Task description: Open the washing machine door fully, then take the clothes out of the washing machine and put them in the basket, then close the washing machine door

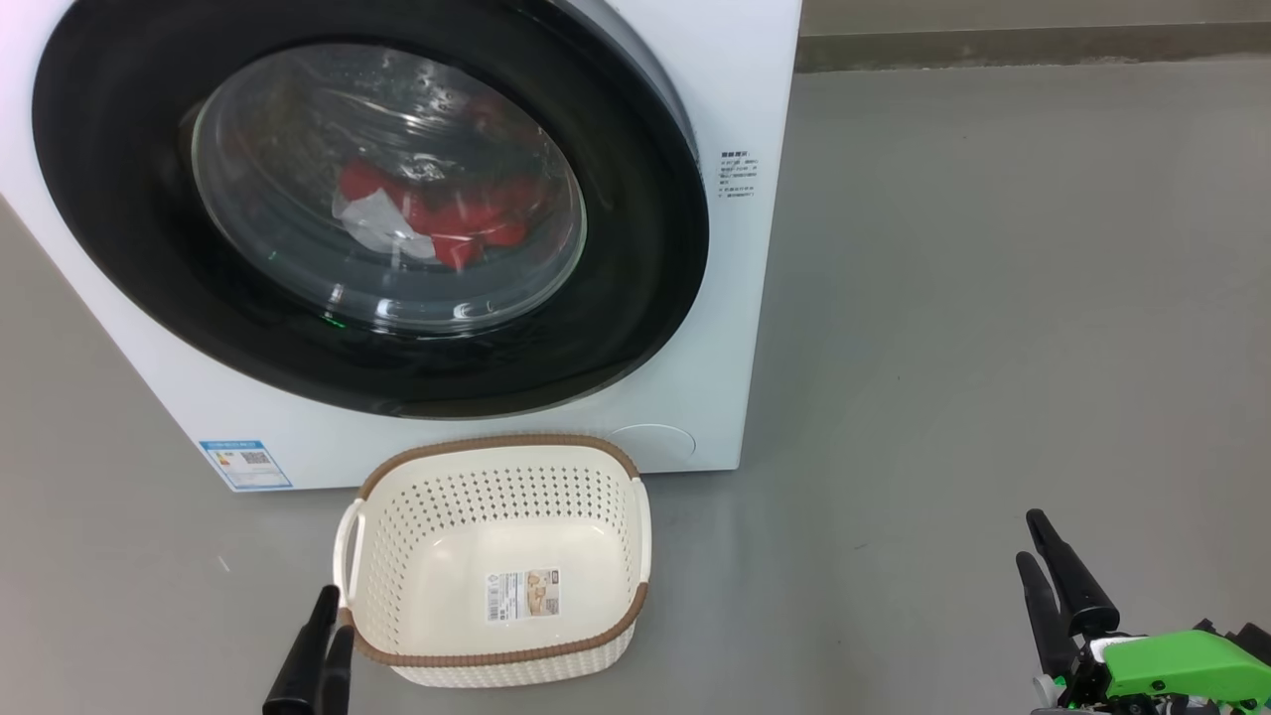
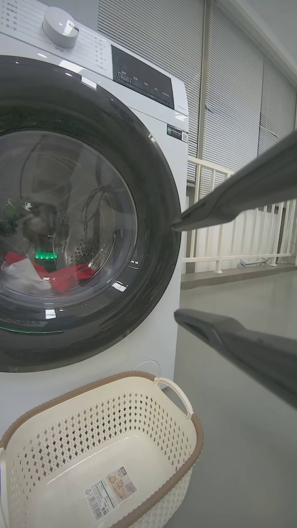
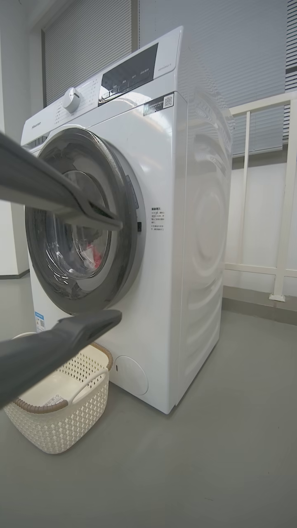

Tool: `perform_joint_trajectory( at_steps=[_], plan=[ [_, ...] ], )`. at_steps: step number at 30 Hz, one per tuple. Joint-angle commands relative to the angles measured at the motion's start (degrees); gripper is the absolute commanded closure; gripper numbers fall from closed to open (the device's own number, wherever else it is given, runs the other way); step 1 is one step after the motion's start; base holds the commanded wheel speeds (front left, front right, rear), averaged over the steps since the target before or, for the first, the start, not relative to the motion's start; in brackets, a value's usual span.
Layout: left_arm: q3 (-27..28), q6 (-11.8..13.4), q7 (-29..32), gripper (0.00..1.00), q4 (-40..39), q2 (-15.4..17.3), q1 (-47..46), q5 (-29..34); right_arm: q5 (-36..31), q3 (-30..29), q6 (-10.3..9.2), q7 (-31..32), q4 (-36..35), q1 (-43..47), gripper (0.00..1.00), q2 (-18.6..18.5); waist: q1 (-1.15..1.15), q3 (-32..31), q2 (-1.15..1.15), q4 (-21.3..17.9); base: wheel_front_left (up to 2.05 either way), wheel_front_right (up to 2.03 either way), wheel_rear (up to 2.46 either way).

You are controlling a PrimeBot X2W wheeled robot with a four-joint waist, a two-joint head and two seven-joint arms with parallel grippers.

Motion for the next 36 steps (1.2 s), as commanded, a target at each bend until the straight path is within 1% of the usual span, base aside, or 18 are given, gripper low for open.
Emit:
perform_joint_trajectory(
  at_steps=[1,3,6,9,22,31,36],
  plan=[
    [0.12,-0.05,-0.65,0.0,-1.91,0.59,-1.2,0.68,-0.55,0.47,0.01,-0.58,-1.72,-1.67,0.0,-0.68,0.11,-0.08,0.0,0.05,0.0,0.0,0.0],
    [0.04,-0.06,-1.0,0.0,-2.19,0.66,-1.06,1.1,-1.03,0.9,0.01,-0.93,-1.87,-1.62,0.0,-0.79,0.11,-0.14,0.0,0.1,0.0,0.0,0.0],
    [-0.14,-0.07,-1.52,0.0,-2.66,0.96,-0.84,2.35,-2.1,1.52,0.01,-1.47,-2.03,-1.51,0.0,-1.1,0.01,-0.04,0.0,0.16,0.0,0.0,0.0],
    [-0.03,-0.08,-2.02,0.0,-3.03,1.06,-0.74,4.34,-3.84,2.16,0.01,-2.0,-2.04,-1.54,0.0,-1.51,0.0,0.03,0.0,0.25,0.0,0.0,0.0],
    [-0.03,0.05,-4.21,0.0,-5.12,0.91,-0.27,18.05,-12.93,3.76,0.0,-4.19,-2.57,-1.51,0.0,-2.03,0.0,0.36,0.0,0.61,0.0,0.0,0.0],
    [-0.66,0.46,-5.73,0.0,-6.36,0.94,0.06,26.1,-20.04,5.13,0.0,-5.71,-2.68,-1.7,0.0,-2.55,0.0,0.65,0.0,0.78,0.0,0.0,0.0],
    [-0.93,0.73,-6.4,0.0,-6.99,0.99,0.22,29.47,-23.25,5.71,-0.01,-6.38,-2.68,-1.71,0.0,-2.76,0.0,0.7,0.0,0.84,0.0,0.0,0.0]
  ],
)
